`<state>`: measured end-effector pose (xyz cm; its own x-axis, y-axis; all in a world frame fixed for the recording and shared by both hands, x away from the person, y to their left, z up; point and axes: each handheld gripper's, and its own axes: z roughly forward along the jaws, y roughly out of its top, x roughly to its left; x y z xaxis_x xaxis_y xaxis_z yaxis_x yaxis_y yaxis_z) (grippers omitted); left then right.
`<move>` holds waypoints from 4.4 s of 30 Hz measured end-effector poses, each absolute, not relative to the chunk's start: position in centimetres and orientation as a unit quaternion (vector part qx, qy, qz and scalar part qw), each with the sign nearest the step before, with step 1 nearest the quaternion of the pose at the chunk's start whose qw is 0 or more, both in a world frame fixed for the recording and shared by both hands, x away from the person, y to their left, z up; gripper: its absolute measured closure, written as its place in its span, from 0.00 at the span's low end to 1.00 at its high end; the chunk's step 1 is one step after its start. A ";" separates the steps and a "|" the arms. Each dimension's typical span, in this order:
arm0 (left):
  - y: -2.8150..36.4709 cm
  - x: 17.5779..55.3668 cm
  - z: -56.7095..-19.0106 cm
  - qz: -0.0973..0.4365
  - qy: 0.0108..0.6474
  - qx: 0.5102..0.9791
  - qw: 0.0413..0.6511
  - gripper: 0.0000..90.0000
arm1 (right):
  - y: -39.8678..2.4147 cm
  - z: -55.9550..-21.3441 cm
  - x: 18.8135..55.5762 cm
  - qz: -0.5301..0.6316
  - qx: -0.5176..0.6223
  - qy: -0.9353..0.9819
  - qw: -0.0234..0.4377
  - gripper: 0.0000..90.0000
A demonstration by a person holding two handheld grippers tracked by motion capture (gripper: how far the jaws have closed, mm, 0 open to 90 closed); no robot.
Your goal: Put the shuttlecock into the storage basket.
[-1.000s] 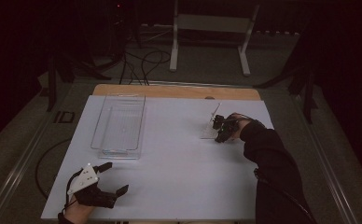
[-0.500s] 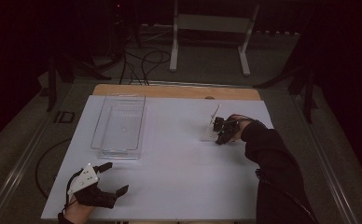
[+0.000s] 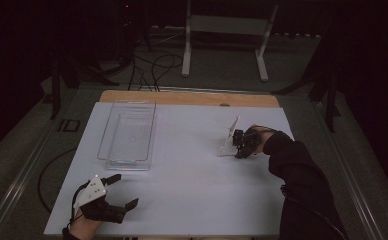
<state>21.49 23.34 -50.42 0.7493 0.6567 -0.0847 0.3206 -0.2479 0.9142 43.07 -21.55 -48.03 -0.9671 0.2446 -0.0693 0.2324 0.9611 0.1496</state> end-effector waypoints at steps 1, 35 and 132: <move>23.3 21.5 -50.4 0.160 0.316 0.774 0.525 0.00 | -21.6 -48.0 42.9 0.071 0.118 0.990 0.040 0.73; 22.7 21.6 -50.2 0.152 0.316 0.785 0.511 0.00 | -21.1 -46.8 37.0 0.093 0.051 0.993 0.045 0.73; 9.6 30.6 -40.0 0.029 0.222 0.905 0.362 0.00 | -17.0 -43.2 31.9 0.164 -0.031 0.985 0.044 0.73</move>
<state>30.62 9.55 -40.02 0.8998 0.4227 -0.1078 0.3805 -0.6398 0.6677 31.87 -17.00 -43.21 -0.9943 -0.0461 -0.0959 -0.0747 0.9443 0.3206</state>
